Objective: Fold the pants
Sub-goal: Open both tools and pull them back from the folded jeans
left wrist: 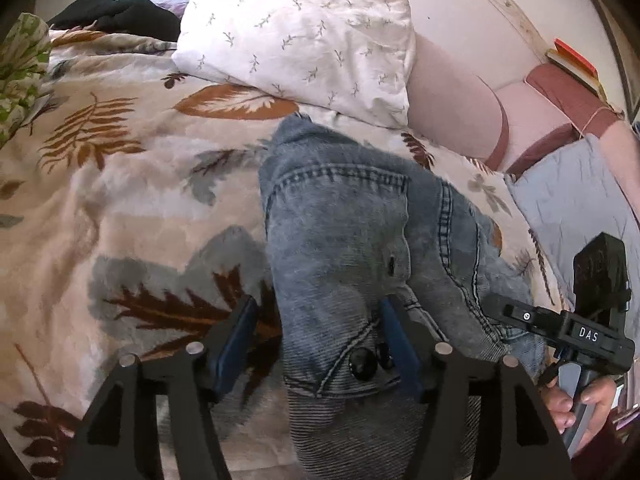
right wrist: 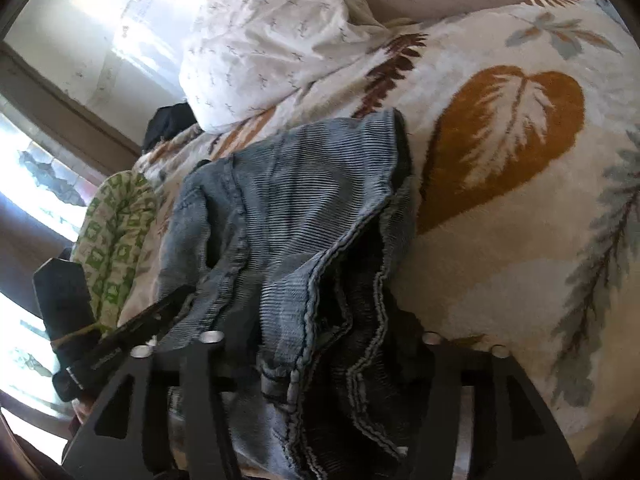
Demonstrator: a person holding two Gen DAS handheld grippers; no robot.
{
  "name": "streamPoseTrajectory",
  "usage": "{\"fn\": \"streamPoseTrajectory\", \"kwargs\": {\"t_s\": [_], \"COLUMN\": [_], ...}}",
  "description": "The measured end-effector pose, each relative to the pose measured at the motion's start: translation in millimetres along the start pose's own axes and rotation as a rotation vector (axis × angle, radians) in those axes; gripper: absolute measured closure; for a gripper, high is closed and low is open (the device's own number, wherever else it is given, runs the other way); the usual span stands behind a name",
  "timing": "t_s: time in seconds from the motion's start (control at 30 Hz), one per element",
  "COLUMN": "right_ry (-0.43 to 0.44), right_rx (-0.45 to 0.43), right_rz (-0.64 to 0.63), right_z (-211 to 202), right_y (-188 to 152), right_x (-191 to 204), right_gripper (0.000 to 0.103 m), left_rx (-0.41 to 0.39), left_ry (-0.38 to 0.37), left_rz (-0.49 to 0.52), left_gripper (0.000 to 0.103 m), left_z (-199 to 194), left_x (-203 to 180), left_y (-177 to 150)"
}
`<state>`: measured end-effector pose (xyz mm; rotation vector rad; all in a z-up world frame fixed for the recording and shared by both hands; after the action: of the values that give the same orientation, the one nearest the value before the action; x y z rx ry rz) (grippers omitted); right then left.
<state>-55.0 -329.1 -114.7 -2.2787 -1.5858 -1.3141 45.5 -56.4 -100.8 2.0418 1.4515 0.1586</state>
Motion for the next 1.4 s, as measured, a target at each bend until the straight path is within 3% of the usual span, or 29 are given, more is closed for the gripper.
{"fn": "streamPoseTrajectory", "kwargs": {"t_s": [0.17, 0.3, 0.37, 0.47, 0.53, 0.6, 0.77, 0.93, 1.13, 1.33, 1.37, 1.4], "right_ry": [-0.04, -0.106, -0.092, -0.031, -0.081, -0.096, -0.109, -0.206, -0.23, -0.181, -0.179, -0.181], "right_rx": [-0.023, -0.174, -0.226, -0.161, -0.105, -0.077, -0.048, 0.046, 0.08, -0.011, -0.034, -0.061], "right_rz": [-0.021, -0.146, -0.214, -0.292, -0.409, -0.459, -0.476, -0.462, -0.456, -0.412, -0.415, -0.423], "right_z": [-23.4, -61.7, -75.1, -71.9, -62.2, -56.0, -42.4, -15.9, -2.6, -29.3, -35.6, -42.8], "right_y": [8.8, 14.0, 11.2, -2.5, -20.4, -33.3, -47.9, -56.6, -63.2, -60.7, -62.4, -64.9], "right_x": [6.6, 28.0, 40.7, 59.0, 76.9, 87.3, 96.1, 84.0, 74.8, 77.5, 80.1, 83.6], "right_gripper": [0.035, 0.035, 0.036, 0.043, 0.059, 0.065, 0.069, 0.069, 0.069, 0.068, 0.068, 0.065], "left_rx": [-0.135, -0.239, -0.222, -0.195, -0.189, -0.186, -0.108, -0.078, -0.051, -0.09, -0.11, -0.13], "left_ry": [0.021, 0.085, 0.137, 0.187, 0.257, 0.298, 0.34, 0.344, 0.324, 0.323, 0.33, 0.341], "left_rz": [0.042, 0.127, 0.2, 0.315, 0.374, 0.406, 0.446, 0.451, 0.404, 0.295, 0.286, 0.278], "left_gripper": [0.037, 0.035, 0.035, 0.035, 0.035, 0.035, 0.034, 0.034, 0.032, 0.031, 0.029, 0.02], "left_z": [-41.5, -67.2, -67.7, -67.1, -68.9, -69.4, -50.6, -40.5, -35.0, -65.5, -72.9, -80.6], "left_x": [-5.9, -23.9, -35.9, -52.9, -58.9, -63.0, -62.5, -60.2, -53.5, -52.7, -54.6, -57.4], "left_y": [17.6, 20.7, 15.3, -1.7, -14.6, -24.0, -39.1, -44.9, -44.3, -42.6, -43.3, -44.2]}}
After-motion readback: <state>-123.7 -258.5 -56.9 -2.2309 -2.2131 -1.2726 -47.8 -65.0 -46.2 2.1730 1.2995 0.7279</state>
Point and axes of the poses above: each gripper's, at about its wrist camera, not at the fingertips, and z roughly the way its jaws point, x to its left, y to its top, the point moved 1 cm from there along z, roughly the way its jaws point, and after that the axes turned 8 degrees about y, right-handed, at the moved point
